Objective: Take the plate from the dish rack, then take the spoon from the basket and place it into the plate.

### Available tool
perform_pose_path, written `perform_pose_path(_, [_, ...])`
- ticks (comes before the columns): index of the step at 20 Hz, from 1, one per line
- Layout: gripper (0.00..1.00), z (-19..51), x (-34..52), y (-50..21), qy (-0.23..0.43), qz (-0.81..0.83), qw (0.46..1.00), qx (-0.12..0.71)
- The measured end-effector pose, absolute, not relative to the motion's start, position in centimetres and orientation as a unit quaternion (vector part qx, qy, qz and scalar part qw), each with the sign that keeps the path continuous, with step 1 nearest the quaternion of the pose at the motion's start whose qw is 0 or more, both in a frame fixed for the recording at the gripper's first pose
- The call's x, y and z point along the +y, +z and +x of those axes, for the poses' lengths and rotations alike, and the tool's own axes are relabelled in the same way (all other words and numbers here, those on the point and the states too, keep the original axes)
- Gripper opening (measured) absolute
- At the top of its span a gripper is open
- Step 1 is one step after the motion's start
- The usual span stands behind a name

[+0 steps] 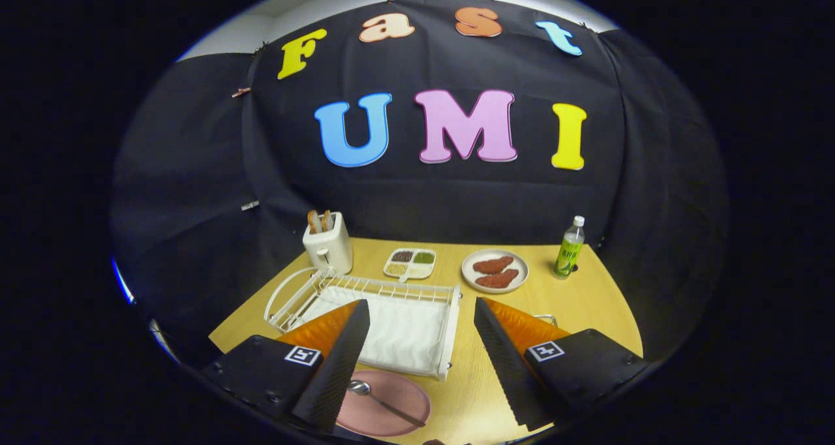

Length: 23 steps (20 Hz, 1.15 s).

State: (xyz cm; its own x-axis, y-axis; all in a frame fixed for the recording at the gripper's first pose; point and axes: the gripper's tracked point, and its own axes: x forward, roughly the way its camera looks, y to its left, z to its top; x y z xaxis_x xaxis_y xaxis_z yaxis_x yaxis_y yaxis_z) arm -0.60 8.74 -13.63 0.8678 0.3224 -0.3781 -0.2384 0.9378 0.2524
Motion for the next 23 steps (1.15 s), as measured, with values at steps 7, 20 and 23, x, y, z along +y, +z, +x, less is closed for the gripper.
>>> perform_pose_path(7, [0.98,1.4,5.0,-4.1,0.101,0.071,0.988,0.096])
perform_pose_path(20, [0.98,0.3,1.2,0.9,0.046,0.031,0.998,0.014])
perform_pose_path(23, [0.98,0.2,1.2,0.8,0.045,0.032,0.998,0.016])
